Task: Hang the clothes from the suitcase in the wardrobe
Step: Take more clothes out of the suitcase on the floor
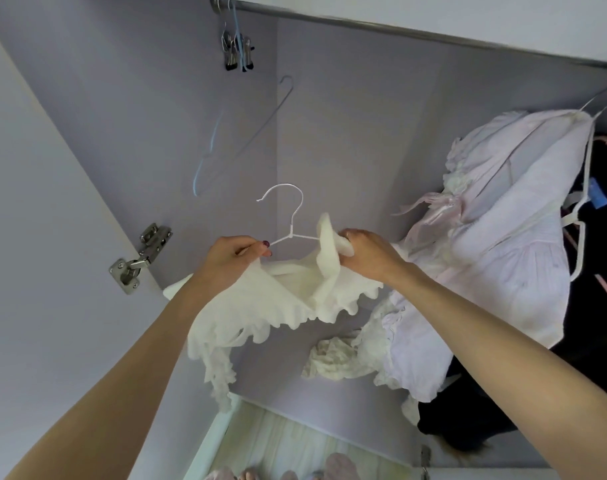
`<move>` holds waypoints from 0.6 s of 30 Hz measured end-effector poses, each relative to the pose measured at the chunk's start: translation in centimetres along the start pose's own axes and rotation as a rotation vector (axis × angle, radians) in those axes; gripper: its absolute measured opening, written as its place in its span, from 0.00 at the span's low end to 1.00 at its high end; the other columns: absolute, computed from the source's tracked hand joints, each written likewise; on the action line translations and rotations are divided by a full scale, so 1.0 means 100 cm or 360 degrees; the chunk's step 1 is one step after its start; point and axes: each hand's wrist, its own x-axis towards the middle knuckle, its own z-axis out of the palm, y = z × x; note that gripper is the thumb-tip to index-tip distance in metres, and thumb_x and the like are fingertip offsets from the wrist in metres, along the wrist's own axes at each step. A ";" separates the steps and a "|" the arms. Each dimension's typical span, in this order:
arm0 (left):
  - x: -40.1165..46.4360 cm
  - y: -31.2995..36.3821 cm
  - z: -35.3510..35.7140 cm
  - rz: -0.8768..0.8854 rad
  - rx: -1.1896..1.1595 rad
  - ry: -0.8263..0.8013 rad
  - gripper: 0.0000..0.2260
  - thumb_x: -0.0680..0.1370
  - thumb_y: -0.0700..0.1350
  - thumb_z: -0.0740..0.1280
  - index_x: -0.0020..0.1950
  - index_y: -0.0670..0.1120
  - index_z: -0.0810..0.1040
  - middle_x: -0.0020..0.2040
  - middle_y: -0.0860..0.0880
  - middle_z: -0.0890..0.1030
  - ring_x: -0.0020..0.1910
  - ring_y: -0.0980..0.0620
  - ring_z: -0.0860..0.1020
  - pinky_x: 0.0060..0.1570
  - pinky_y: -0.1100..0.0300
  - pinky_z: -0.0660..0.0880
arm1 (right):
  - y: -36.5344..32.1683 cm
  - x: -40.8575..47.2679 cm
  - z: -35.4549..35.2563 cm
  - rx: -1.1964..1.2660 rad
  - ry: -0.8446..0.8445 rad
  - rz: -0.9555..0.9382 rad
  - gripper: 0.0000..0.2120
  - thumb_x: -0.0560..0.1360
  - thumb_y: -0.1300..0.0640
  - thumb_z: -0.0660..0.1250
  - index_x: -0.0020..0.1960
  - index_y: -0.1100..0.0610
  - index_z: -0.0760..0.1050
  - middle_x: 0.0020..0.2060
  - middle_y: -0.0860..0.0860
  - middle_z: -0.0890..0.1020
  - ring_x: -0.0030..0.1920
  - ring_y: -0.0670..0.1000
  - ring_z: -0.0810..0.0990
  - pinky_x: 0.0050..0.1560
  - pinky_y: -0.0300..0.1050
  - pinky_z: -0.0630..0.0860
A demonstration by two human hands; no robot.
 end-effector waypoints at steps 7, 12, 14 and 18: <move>0.002 -0.004 0.003 0.0050 0.0466 -0.0025 0.13 0.79 0.51 0.61 0.62 0.49 0.73 0.52 0.50 0.79 0.57 0.48 0.76 0.60 0.57 0.66 | 0.012 -0.012 -0.004 0.0140 0.0420 0.0311 0.19 0.72 0.61 0.62 0.27 0.56 0.58 0.36 0.65 0.79 0.35 0.58 0.68 0.36 0.44 0.62; 0.000 -0.017 0.004 0.0156 0.0878 0.0015 0.11 0.82 0.46 0.55 0.57 0.44 0.73 0.48 0.44 0.79 0.52 0.40 0.77 0.54 0.52 0.67 | 0.023 -0.027 -0.011 0.0208 0.0378 0.0352 0.13 0.71 0.61 0.64 0.31 0.60 0.65 0.33 0.62 0.77 0.35 0.58 0.72 0.37 0.45 0.64; 0.002 -0.011 0.006 0.0209 0.0847 0.0093 0.11 0.82 0.44 0.54 0.56 0.43 0.73 0.41 0.46 0.76 0.50 0.40 0.76 0.54 0.52 0.66 | 0.025 -0.037 -0.015 0.0320 0.0311 0.0337 0.11 0.72 0.57 0.68 0.35 0.60 0.69 0.35 0.57 0.75 0.38 0.56 0.73 0.39 0.45 0.65; 0.007 -0.012 0.000 0.0133 0.0778 0.0174 0.10 0.82 0.43 0.53 0.55 0.44 0.74 0.39 0.46 0.73 0.50 0.42 0.74 0.58 0.52 0.61 | 0.031 -0.055 -0.020 0.0158 0.0227 0.0418 0.21 0.73 0.46 0.68 0.59 0.60 0.73 0.56 0.55 0.75 0.56 0.56 0.75 0.55 0.47 0.70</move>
